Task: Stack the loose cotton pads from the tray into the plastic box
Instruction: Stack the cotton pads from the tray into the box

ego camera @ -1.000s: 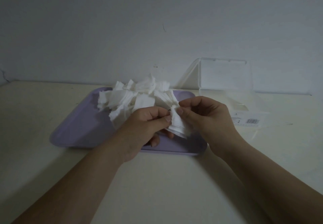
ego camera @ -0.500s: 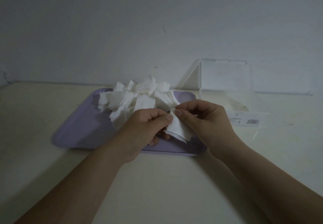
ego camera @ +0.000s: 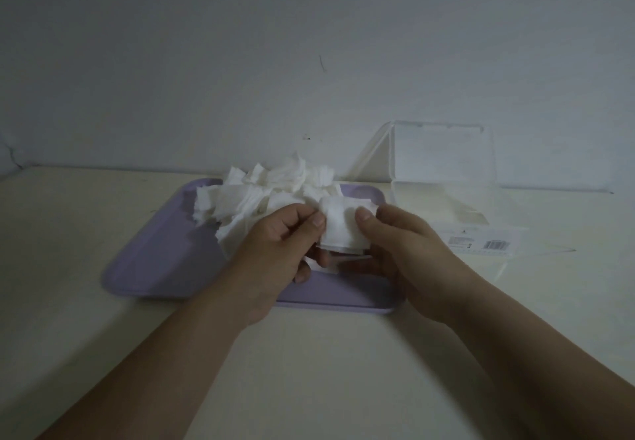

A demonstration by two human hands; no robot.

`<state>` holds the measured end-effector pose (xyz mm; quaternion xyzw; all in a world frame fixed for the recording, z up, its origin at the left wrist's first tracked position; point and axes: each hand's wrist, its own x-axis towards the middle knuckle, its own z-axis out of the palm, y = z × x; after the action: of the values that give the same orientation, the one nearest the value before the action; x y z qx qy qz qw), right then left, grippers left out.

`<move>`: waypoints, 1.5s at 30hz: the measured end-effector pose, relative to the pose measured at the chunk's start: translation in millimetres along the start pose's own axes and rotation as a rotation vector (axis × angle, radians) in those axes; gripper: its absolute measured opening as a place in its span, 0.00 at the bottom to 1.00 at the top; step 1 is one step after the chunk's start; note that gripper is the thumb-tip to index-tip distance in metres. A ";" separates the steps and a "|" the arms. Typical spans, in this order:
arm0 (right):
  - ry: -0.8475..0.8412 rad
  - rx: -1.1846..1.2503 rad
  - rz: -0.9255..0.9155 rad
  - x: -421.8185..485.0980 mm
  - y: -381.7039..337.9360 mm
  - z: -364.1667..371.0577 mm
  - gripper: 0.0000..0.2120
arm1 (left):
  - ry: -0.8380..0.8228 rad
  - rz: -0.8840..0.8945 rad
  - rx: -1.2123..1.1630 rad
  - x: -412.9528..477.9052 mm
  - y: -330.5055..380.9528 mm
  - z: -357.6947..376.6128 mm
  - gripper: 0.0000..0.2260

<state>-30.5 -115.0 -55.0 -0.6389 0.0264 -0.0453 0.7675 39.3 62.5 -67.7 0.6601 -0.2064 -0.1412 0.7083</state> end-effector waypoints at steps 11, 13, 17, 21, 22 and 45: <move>-0.021 0.086 -0.040 0.8 5.1 1.5 0.15 | -0.112 0.047 0.014 -2.6 0.3 -0.7 0.12; -0.010 0.106 -0.024 1.5 6.0 0.1 0.16 | -0.114 0.067 0.032 -2.7 -0.1 -1.1 0.16; 0.013 0.126 -0.013 2.3 5.3 -1.5 0.15 | -0.096 0.071 0.020 -2.3 0.1 0.1 0.17; 0.049 0.147 -0.012 3.1 4.7 -1.7 0.15 | -0.092 0.072 -0.003 -2.4 0.7 0.7 0.16; 0.052 0.151 -0.011 3.2 5.1 -1.8 0.15 | -0.090 0.071 -0.001 -2.4 0.6 0.7 0.17; 0.011 0.175 -0.008 1.5 4.5 -0.7 0.12 | 0.128 0.014 0.101 -0.9 -2.4 1.2 0.05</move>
<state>-28.9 -115.0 -59.6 -0.5694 0.0240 -0.0541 0.8199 38.1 61.7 -70.1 0.7014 -0.1722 -0.0834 0.6866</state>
